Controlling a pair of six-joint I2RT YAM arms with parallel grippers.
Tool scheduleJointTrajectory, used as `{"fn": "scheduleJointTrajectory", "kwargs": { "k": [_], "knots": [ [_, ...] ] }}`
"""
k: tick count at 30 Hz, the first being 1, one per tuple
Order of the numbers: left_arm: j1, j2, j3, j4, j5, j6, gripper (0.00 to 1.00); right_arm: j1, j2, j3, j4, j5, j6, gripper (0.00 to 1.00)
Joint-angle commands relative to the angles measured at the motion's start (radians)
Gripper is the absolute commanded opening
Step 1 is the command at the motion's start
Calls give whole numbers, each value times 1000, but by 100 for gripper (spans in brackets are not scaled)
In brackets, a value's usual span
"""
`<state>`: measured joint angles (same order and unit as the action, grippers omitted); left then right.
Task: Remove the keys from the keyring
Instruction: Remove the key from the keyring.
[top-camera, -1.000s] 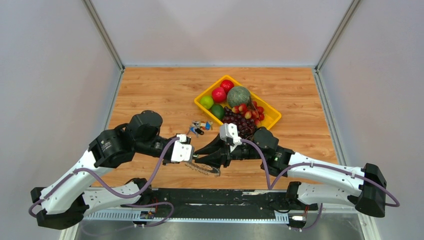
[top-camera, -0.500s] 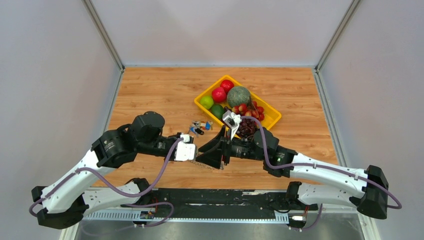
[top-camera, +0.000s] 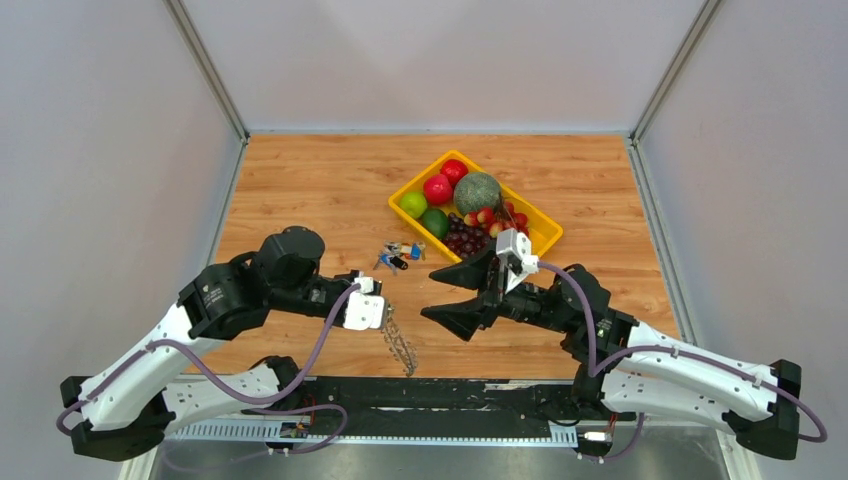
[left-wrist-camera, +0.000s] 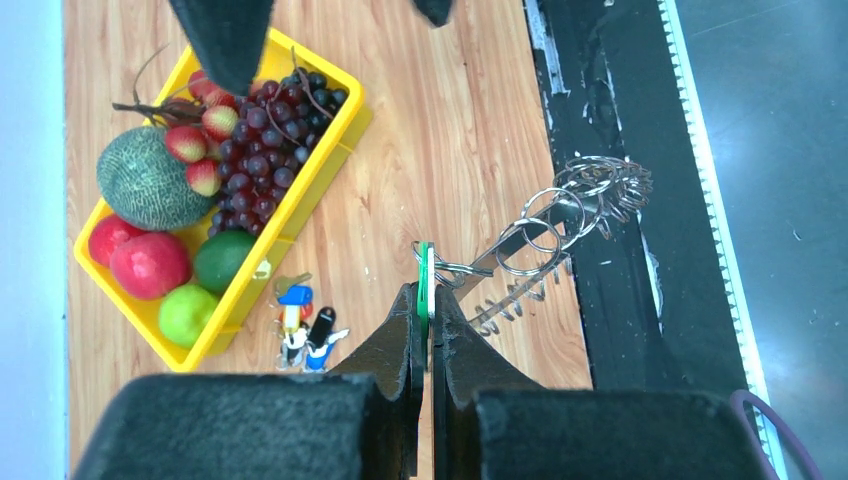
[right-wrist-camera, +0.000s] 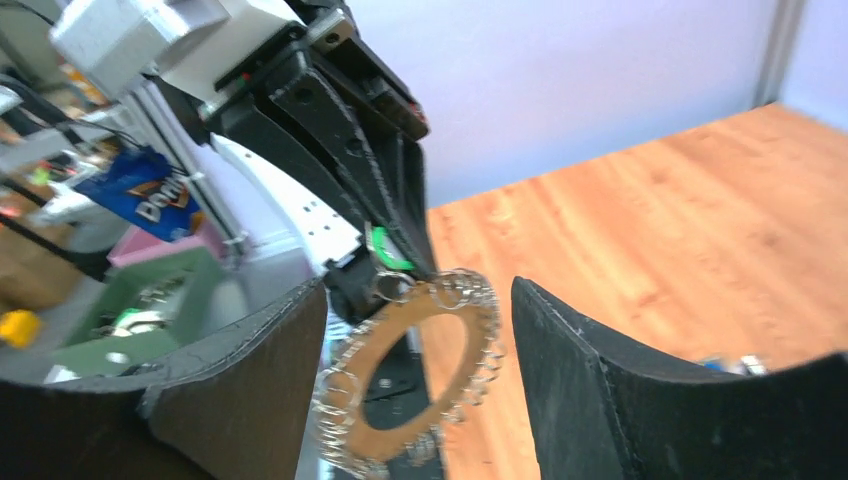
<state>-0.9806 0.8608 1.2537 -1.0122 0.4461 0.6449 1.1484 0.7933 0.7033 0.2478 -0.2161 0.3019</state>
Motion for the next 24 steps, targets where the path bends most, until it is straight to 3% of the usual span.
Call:
{"fn": "scheduleJointTrajectory", "kwargs": {
  "k": [1,5,9,24],
  "knots": [
    [-5,-21,1,41,70,39,0,-1,10,-8,-3,59,-288,70],
    [-4,-22,6,41,77,45,0,1,68,33,-24,15,-336,70],
    [-4,-22,12,41,78,47,0,11,114,62,-18,-34,-350,59],
    [-8,-22,13,47,86,44,0,62,173,41,139,-109,-366,40]
  ]
}}
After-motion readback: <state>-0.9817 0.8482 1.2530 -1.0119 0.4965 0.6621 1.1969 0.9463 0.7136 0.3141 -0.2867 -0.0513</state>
